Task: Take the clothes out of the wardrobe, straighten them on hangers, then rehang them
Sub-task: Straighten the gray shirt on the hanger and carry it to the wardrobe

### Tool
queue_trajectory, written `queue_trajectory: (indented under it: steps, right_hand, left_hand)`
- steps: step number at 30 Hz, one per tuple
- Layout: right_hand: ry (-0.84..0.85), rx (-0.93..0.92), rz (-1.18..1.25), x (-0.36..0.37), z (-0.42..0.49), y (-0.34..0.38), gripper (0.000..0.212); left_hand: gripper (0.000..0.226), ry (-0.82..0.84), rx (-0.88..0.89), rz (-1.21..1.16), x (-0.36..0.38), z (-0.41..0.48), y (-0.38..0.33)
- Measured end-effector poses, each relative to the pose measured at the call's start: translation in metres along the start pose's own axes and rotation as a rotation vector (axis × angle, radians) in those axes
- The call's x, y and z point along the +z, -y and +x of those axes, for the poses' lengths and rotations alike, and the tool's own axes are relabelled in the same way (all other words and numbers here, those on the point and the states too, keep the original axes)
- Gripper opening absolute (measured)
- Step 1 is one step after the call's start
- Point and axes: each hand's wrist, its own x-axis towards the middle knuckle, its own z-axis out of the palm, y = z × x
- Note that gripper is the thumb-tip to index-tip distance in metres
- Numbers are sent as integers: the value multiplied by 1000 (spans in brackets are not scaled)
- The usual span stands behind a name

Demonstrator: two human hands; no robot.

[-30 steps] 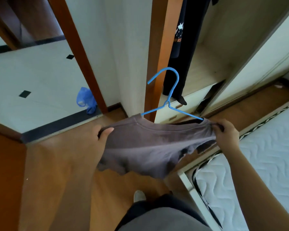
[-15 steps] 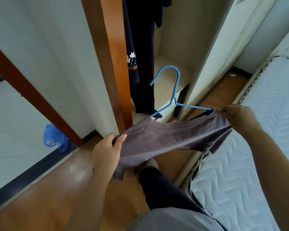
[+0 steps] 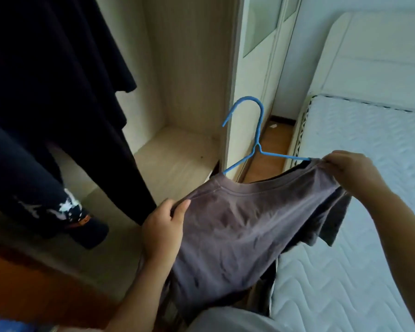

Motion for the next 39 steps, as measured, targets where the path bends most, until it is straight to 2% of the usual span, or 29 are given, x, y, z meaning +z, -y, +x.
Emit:
queue_trajectory:
  steps: [3,8,14,19,23,26,31,36,39]
  right_hand:
    - [-36,72,-59,-10,20,-32,14]
    - [-48,198,-86,-29,44,-73,12]
    - [-82,404,161,-34,52,-96,13]
    - [-126,581,265,-37,50,-114,9]
    - [-146,609,299,-41,50,-118,14]
    - [-166,605,324,-41,56,-115,14]
    - [-139,587,363,-39,76,-98,11]
    - [-168,602,357,-39,89,-95,12]
    - [-170,604,337,-39,92,-97,13]
  left_hand:
    - [45,16,96,-5,36,52,-30]
    - [42,93,251,7,92,128,-71]
    - [30,276,342,-77,126,189,-98]
    - [26,284,436,-104,138,228,-115]
    - [26,307,500,-1,141,245,-135]
    - [36,287,664,126,140,253,-149]
    - [30,335,811,23,149,248,-184]
    - [22,388,675,-38,150,259,-182]
    - [23,414,661,-15,149,266,-169]
